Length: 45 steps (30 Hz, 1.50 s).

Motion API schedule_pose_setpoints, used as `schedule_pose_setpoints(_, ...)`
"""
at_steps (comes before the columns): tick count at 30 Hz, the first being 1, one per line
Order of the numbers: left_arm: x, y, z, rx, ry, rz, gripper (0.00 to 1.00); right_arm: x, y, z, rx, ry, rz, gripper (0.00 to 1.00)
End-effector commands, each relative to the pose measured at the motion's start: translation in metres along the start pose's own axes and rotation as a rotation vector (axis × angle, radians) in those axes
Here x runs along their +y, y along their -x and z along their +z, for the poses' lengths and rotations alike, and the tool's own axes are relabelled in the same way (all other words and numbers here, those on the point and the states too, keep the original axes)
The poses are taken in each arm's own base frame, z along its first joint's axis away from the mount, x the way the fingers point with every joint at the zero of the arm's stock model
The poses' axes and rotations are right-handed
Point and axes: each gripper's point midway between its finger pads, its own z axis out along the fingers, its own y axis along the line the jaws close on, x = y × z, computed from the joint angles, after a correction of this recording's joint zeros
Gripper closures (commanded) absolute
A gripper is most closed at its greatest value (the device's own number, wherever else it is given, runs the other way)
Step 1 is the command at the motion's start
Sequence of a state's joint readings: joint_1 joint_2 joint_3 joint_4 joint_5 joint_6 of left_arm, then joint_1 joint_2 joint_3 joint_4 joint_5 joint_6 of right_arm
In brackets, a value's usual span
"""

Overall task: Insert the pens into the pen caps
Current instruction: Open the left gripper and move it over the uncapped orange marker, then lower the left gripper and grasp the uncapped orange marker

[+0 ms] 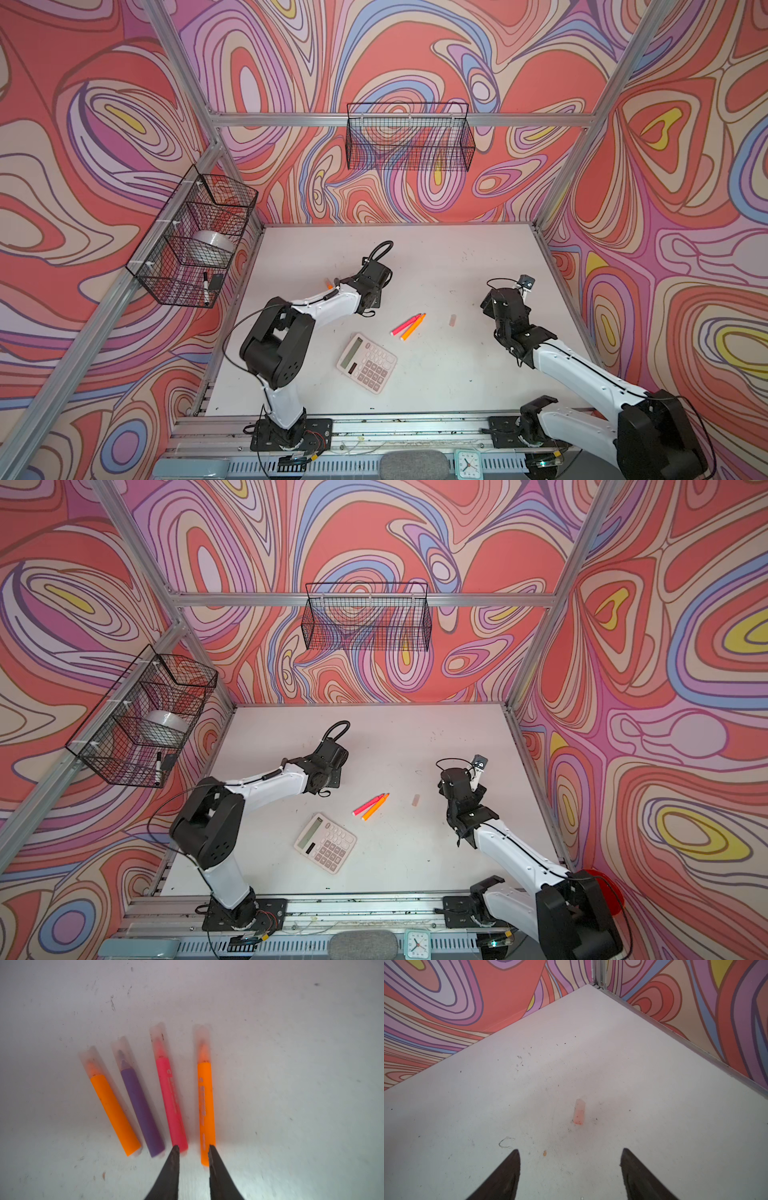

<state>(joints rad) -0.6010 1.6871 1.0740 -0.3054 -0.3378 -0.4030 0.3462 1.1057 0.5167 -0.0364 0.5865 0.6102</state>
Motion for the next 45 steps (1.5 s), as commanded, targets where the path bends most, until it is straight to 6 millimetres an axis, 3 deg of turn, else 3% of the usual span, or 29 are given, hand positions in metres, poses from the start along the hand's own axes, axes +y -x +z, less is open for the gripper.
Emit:
schedule_pose_setpoints(1,-0.042,0.002,-0.037,-0.089,-0.177,0.096,0.73,-0.002,-0.002,0.003,0.006,-0.015,-0.01,0.23)
schedule_pose_setpoints(6,-0.084,-0.033,-0.074,-0.096,-0.303,0.207,0.73,-0.003,-0.002,0.002,0.004,-0.008,-0.007,0.22)
schedule_pose_setpoints(10,-0.107,-0.062,-0.083,-0.072,-0.359,0.271,0.73,-0.002,-0.004,0.002,0.01,-0.003,-0.009,0.23)
schedule_pose_setpoints(17,-0.122,-0.081,-0.071,-0.025,-0.355,0.299,0.73,0.0,-0.006,0.0,0.02,0.016,-0.007,0.22)
schedule_pose_setpoints(24,-0.128,-0.092,-0.045,0.021,-0.304,0.313,0.73,0.002,-0.006,0.003,0.026,0.019,-0.014,0.23)
schedule_pose_setpoints(34,-0.143,-0.095,-0.032,0.047,-0.311,0.323,0.72,0.004,-0.008,0.004,0.032,0.019,-0.02,0.24)
schedule_pose_setpoints(45,-0.146,-0.101,-0.015,0.086,-0.263,0.352,0.68,0.005,-0.008,0.005,0.035,0.022,-0.024,0.24)
